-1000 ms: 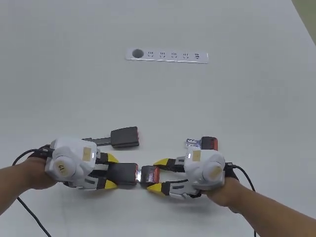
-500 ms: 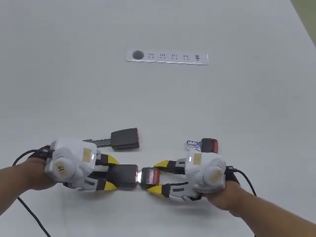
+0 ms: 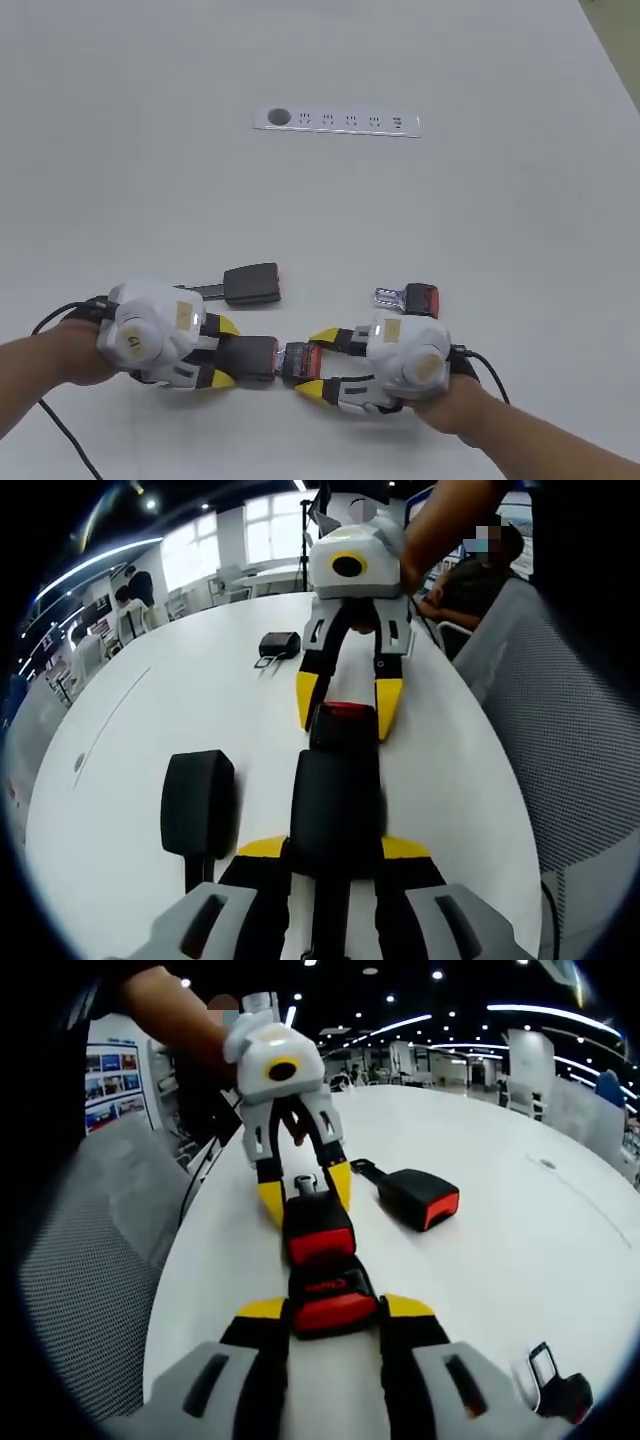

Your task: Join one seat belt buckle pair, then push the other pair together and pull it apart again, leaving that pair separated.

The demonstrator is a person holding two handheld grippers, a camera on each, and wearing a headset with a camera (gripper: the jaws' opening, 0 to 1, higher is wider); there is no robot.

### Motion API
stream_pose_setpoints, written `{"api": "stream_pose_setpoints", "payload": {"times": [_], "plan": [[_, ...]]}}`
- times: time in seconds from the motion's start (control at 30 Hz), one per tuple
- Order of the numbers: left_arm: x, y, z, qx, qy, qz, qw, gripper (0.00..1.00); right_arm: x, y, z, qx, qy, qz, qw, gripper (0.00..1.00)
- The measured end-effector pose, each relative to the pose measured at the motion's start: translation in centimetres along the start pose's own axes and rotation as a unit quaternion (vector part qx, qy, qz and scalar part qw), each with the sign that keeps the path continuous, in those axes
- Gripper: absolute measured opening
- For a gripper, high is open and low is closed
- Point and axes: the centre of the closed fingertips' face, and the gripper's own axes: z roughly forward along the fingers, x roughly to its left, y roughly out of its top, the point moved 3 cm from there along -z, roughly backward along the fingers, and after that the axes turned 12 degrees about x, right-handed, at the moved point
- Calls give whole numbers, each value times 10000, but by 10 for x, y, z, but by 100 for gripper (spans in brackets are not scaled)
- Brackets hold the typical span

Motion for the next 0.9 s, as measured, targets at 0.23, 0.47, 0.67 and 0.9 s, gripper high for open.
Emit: {"api": "stream_pose_setpoints", "payload": {"times": [0.23,0.47,0.67,0.9], "plan": [[5,-1,-3,345,399,-87,9986,40,4,9,-2,-71,-97,476,9988,51],[21,22,-33,-440,732,-723,9937,61,0,17,-23,-297,-403,419,9979,80],[38,24,-49,-506,951,-767,9912,67,-17,4,-48,-335,-735,658,9946,84],[54,27,-57,-544,1083,-872,9888,68,-47,-11,-77,-410,-1156,1040,9870,85]]}}
